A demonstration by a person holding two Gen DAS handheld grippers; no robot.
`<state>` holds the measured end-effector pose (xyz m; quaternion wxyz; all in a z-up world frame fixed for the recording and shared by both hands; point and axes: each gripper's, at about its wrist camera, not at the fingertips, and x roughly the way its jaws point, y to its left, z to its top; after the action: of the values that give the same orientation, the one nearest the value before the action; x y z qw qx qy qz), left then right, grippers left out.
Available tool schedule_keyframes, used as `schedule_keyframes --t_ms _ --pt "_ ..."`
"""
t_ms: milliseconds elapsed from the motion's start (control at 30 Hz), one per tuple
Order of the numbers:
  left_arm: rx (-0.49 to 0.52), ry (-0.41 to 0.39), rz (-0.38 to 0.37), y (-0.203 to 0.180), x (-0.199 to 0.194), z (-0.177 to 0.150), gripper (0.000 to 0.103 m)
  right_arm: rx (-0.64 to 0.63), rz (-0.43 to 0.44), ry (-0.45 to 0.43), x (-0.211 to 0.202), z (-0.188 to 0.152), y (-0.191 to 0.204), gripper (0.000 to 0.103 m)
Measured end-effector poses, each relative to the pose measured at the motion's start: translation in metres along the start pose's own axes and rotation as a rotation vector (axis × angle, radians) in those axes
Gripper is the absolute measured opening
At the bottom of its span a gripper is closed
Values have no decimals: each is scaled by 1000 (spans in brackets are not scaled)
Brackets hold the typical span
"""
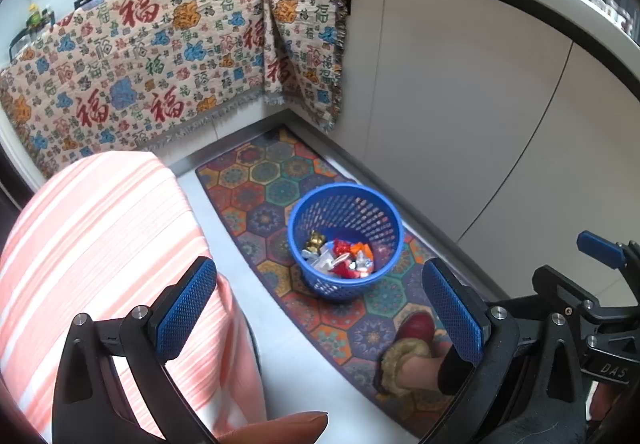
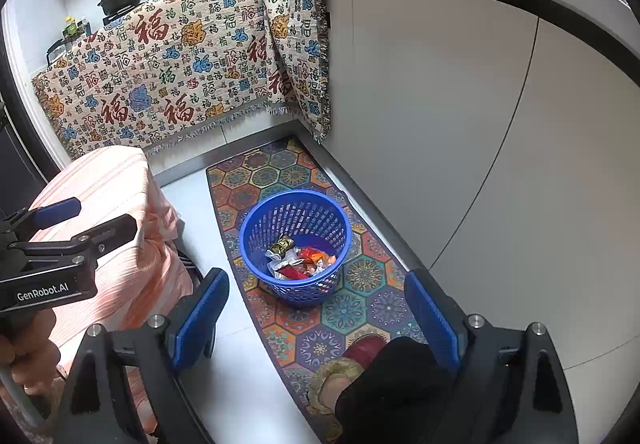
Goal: Collect trash
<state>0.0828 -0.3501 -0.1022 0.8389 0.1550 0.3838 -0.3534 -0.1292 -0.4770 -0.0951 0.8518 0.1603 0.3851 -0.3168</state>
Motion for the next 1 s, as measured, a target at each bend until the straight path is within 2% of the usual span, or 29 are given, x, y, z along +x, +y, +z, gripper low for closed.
schedule_keyframes --t_ms 1000 --pt "2 7 3 -1 4 -1 103 -1 1 8 3 -3 4 91"
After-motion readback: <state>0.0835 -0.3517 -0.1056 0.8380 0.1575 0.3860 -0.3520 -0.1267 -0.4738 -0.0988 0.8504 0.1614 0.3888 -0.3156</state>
